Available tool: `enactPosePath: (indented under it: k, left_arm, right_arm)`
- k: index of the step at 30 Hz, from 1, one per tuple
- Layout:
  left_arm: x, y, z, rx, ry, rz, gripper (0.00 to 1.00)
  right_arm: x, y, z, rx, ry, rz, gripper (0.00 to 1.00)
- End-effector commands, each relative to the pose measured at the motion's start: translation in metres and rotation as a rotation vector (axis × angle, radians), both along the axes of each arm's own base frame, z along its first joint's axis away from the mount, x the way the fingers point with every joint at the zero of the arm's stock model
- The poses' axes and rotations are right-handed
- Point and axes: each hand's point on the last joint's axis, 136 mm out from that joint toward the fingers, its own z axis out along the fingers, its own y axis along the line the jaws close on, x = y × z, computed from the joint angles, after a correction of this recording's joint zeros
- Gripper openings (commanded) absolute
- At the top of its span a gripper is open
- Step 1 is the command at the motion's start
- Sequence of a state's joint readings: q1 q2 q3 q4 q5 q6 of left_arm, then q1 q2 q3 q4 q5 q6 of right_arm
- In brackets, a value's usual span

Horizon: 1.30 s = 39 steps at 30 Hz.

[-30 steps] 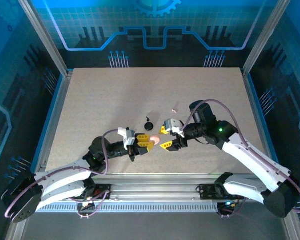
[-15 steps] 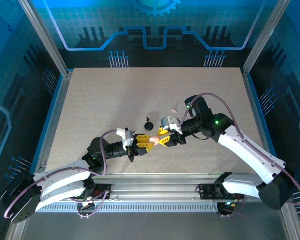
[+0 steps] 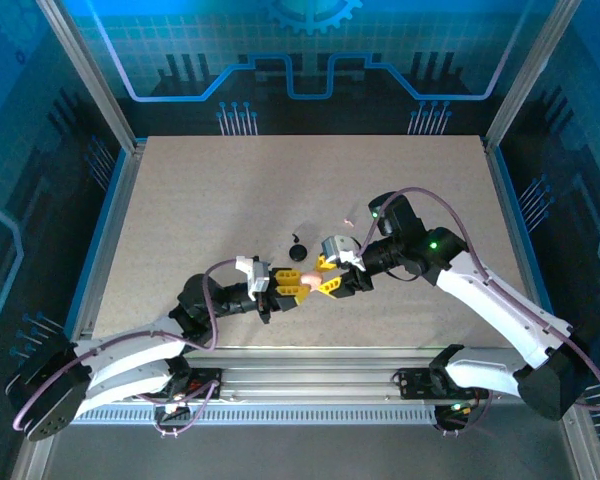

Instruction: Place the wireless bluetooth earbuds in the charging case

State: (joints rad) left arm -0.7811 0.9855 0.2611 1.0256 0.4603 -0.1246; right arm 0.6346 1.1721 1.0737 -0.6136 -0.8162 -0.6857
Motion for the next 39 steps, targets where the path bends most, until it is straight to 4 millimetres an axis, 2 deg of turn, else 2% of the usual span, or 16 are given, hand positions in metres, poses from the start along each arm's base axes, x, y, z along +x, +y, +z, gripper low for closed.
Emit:
enactPosePath:
  k: [1, 8, 11, 13, 17, 21, 27, 32, 39]
  left_arm:
    - [0.000, -0.001, 0.023, -0.055, -0.057, -0.006, 0.11]
    - [0.002, -0.002, 0.021, -0.052, -0.057, -0.003, 0.15]
    - [0.007, -0.001, 0.017, -0.038, -0.063, 0.034, 0.26]
    - [0.011, 0.002, 0.011, -0.023, -0.075, 0.068, 0.38]
    - [0.016, 0.001, -0.005, 0.084, -0.101, 0.105, 0.50]
    - [0.019, -0.002, -0.027, 0.253, -0.112, 0.099, 0.53]
    - [0.018, -0.002, -0.037, 0.357, -0.144, 0.087, 0.54]
    - [0.016, -0.006, -0.043, 0.395, -0.143, 0.057, 0.54]
    - [0.018, -0.014, -0.049, 0.397, -0.129, 0.035, 0.53]
  right_arm:
    - [-0.011, 0.001, 0.011, 0.020, -0.003, 0.054, 0.36]
    - [-0.010, 0.000, 0.012, 0.006, -0.015, 0.050, 0.22]
    - [-0.005, -0.004, 0.011, -0.023, -0.037, 0.015, 0.17]
    - [-0.001, -0.007, 0.008, -0.053, -0.062, -0.018, 0.17]
    - [0.013, -0.018, 0.002, -0.134, -0.139, -0.113, 0.17]
    - [0.022, -0.030, -0.003, -0.233, -0.225, -0.176, 0.17]
    - [0.024, -0.039, -0.019, -0.410, -0.343, -0.177, 0.17]
    - [0.021, -0.032, -0.030, -0.495, -0.401, -0.125, 0.17]
    - [0.014, -0.016, -0.035, -0.516, -0.428, -0.066, 0.18]
